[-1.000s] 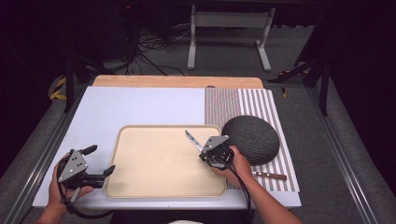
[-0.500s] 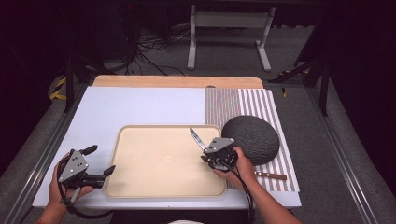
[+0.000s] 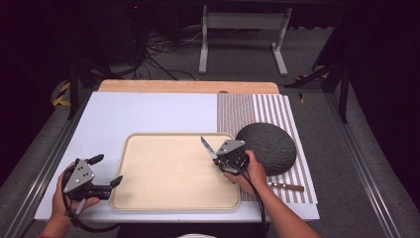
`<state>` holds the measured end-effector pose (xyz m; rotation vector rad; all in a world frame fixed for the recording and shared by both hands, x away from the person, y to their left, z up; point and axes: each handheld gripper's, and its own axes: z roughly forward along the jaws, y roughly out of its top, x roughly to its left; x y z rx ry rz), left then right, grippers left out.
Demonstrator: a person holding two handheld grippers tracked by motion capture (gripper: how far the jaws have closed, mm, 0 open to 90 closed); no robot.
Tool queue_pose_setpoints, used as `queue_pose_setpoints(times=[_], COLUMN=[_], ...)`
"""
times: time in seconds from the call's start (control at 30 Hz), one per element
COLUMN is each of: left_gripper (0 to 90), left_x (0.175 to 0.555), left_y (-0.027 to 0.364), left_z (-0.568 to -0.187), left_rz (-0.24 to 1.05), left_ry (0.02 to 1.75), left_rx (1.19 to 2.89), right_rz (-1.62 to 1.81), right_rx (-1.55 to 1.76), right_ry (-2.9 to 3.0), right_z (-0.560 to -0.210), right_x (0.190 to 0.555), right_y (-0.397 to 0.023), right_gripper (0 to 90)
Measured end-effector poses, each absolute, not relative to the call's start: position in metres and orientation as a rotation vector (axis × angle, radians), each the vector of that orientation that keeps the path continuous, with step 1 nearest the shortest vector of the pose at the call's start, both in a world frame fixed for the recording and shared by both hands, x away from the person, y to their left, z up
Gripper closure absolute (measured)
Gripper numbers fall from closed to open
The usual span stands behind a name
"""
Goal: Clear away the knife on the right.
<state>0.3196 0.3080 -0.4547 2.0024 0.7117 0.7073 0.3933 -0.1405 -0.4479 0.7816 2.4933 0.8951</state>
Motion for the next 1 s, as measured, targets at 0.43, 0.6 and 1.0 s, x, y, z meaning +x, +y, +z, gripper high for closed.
queue_pose_setpoints(times=[0.43, 0.6, 1.0], left_gripper=[7.6, 7.6, 7.7], left_x=[0.320, 0.319, 0.321], left_y=[0.308, 0.309, 0.309], left_z=[-0.454, -0.452, -0.453], left_rz=[0.711, 0.711, 0.706], left_ry=[0.703, 0.713, 0.718], left_rx=[2.005, 1.988, 1.989], right_rz=[0.864, 0.866, 0.892], right_rx=[0.839, 0.792, 0.623], right_ry=[2.536, 2.558, 2.565], right_z=[-0.445, -0.442, -0.447], right_x=[0.366, 0.364, 0.362], right_y=[-0.143, -0.145, -0.134], right_gripper=[72.5, 66.4, 89.9])
